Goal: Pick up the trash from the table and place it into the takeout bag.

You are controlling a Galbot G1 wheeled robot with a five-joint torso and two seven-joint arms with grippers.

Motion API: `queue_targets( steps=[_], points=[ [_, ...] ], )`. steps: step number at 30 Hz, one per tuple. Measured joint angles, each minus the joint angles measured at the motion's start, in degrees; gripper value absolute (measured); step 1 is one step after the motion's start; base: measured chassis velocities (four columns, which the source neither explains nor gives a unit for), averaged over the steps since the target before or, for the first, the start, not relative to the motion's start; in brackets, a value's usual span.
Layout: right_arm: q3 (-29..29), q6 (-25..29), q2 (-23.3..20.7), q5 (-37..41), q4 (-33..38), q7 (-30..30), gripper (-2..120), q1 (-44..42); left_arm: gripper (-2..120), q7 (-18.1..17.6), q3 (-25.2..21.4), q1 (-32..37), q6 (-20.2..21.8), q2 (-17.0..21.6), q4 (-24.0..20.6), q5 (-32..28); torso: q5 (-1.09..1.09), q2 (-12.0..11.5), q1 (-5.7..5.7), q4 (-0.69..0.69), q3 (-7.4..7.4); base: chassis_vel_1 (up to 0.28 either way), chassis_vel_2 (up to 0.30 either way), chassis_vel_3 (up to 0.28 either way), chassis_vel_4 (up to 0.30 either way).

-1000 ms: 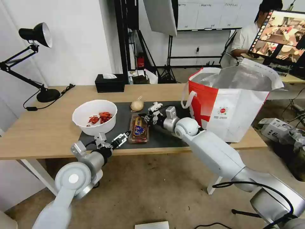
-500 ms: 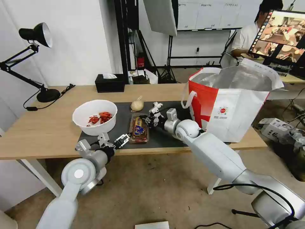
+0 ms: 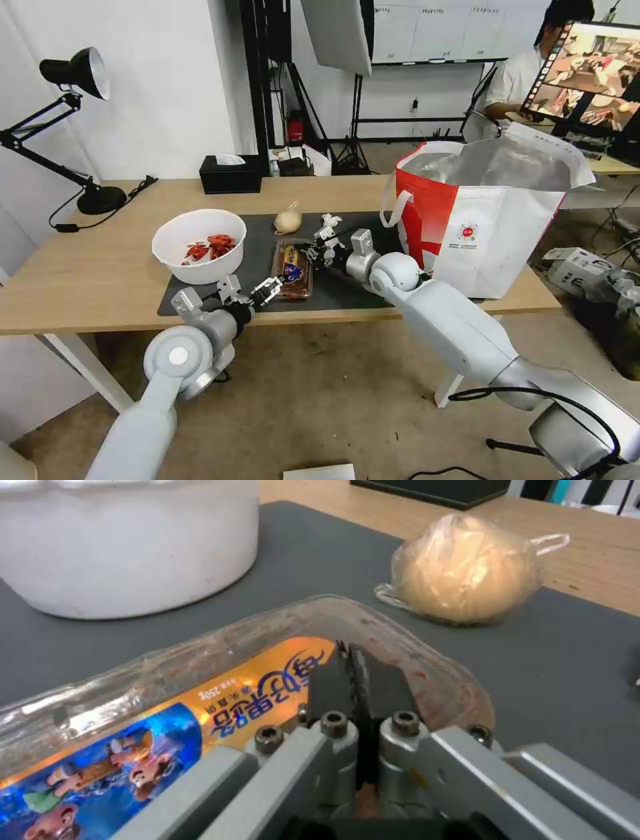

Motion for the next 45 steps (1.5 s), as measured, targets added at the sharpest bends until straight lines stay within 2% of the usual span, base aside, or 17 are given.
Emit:
queue_targets(
  steps=[14,17,20,24,26,27,30,31,33,37,40,45],
  points=[
    [-0.2,-1.0,-0.4,0.2,1.5,0.3,0,-0.2,100,-2.3,1.0,-1.3,-1.1,-0.8,0.7,-0.9,0.01,0.0,0.0,0.01,-0.01,0.0,0.0,0.0,0.0],
    [-0.2,-1.0,-0.5,0.2,1.7,0.4,0,-0.4,95,-2.7,1.1,-1.3,-1.1,-0.8,0.8,-1.1,0.01,0.0,0.0,0.01,-0.01,0.0,0.0,0.0,0.0],
    [-0.2,-1.0,-0.6,0.2,1.8,0.5,0,-0.7,80,-3.6,1.2,-1.3,-1.1,-0.8,1.0,-1.1,0.01,0.0,-0.01,0.02,-0.01,0.0,0.0,0.0,0.0],
    [-0.1,-1.0,-0.7,0.2,2.0,0.5,0,-0.8,72,-3.9,1.3,-1.3,-1.1,-0.8,1.1,-1.1,0.01,0.0,-0.01,0.02,-0.01,0.0,0.0,0.0,0.0],
    [0.0,-1.0,-0.9,0.2,2.0,0.6,0,-0.8,60,-3.9,1.3,-1.2,-1.1,-0.8,1.3,-1.2,-0.01,0.0,0.0,0.02,-0.01,0.0,0.0,0.0,0.0],
    [0.0,-1.0,-0.9,0.2,2.0,0.6,0,-0.8,60,-3.9,1.3,-1.2,-1.1,-0.8,1.3,-1.2,-0.01,0.0,0.0,0.02,-0.01,0.0,0.0,0.0,0.0],
    [0.0,-1.0,-1.0,0.2,2.2,0.9,0,-1.0,43,-4.2,1.6,-1.2,-0.9,-0.9,1.3,-1.3,-0.02,0.0,0.0,-0.02,0.0,0.0,0.0,0.0,0.0],
    [0.0,-1.0,-1.0,0.2,2.2,0.9,0,-1.0,43,-4.2,1.6,-1.2,-0.9,-0.9,1.3,-1.3,-0.02,0.0,0.0,-0.02,0.0,0.0,0.0,0.0,0.0],
    [0.0,-1.0,-1.0,0.2,2.3,1.1,0,-1.0,33,-4.3,1.6,-1.2,-0.8,-0.9,1.3,-1.4,-0.02,0.0,0.0,-0.02,0.0,0.0,0.0,0.0,0.0],
    [0.0,-1.0,-1.0,0.3,2.4,1.1,0,-1.1,24,-4.3,1.6,-1.1,-0.7,-0.8,1.3,-1.4,-0.02,0.0,0.0,-0.01,0.0,0.0,0.0,0.0,0.0],
    [0.0,-1.0,-1.0,0.3,2.6,1.2,0,-1.3,11,-4.3,1.5,-1.0,-0.7,-0.7,1.0,-1.4,-0.01,0.0,0.0,-0.01,0.0,0.0,0.0,0.0,0.0],
    [-0.1,-1.0,-1.1,0.3,2.8,1.3,0,-1.5,2,-4.2,1.3,-0.9,-0.7,-0.6,0.8,-1.4,-0.01,0.0,0.0,-0.01,0.0,0.0,0.0,0.0,0.0]
  ],
)
